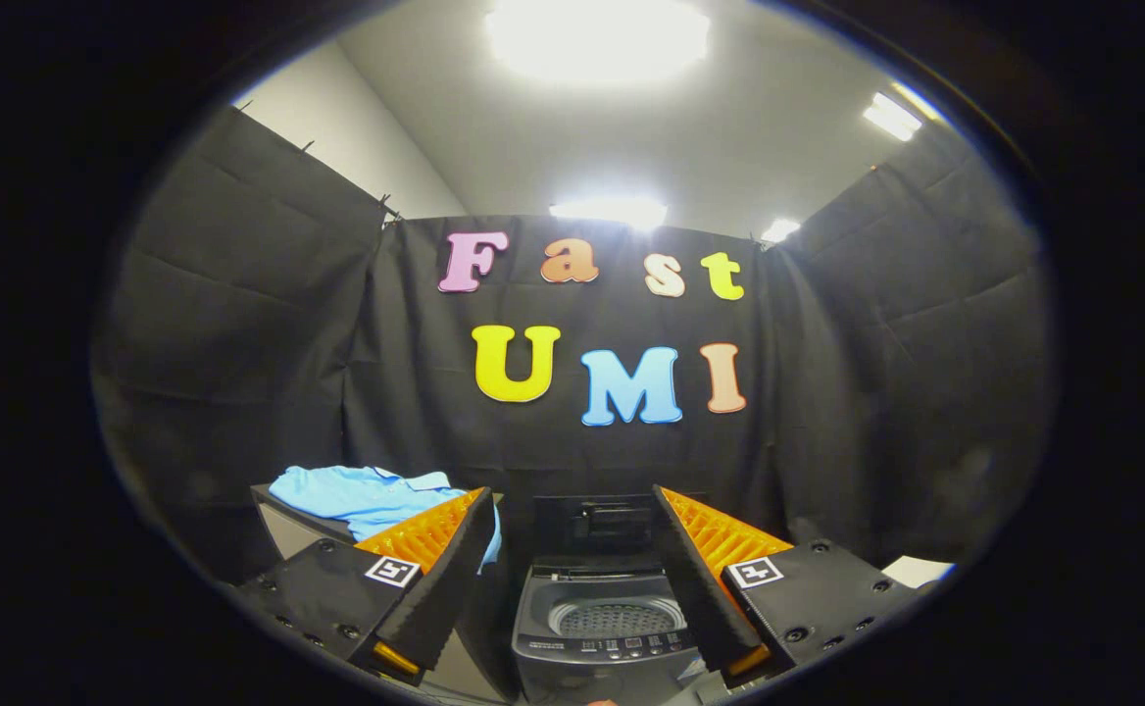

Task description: Put the clothes into the washing machine and then close the washing machine lid.

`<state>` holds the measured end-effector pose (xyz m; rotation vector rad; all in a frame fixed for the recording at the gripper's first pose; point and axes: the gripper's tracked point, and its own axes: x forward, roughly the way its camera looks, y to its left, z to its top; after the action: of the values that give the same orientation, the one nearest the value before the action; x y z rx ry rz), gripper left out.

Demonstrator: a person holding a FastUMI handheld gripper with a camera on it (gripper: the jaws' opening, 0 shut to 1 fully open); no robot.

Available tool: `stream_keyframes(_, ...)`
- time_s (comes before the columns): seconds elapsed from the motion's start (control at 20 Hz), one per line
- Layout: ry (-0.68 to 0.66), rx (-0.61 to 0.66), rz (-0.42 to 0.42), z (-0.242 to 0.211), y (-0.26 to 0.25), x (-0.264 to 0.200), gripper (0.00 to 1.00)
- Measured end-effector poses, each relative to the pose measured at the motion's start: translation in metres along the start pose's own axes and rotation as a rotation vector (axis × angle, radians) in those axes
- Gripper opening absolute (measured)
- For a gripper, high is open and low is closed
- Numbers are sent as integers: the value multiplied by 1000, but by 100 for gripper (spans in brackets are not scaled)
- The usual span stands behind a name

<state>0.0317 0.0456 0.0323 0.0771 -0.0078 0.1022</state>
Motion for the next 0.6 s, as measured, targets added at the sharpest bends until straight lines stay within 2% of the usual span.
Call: stream_keyframes(0.6, 72, 51, 230, 6, 88, 83, 98)
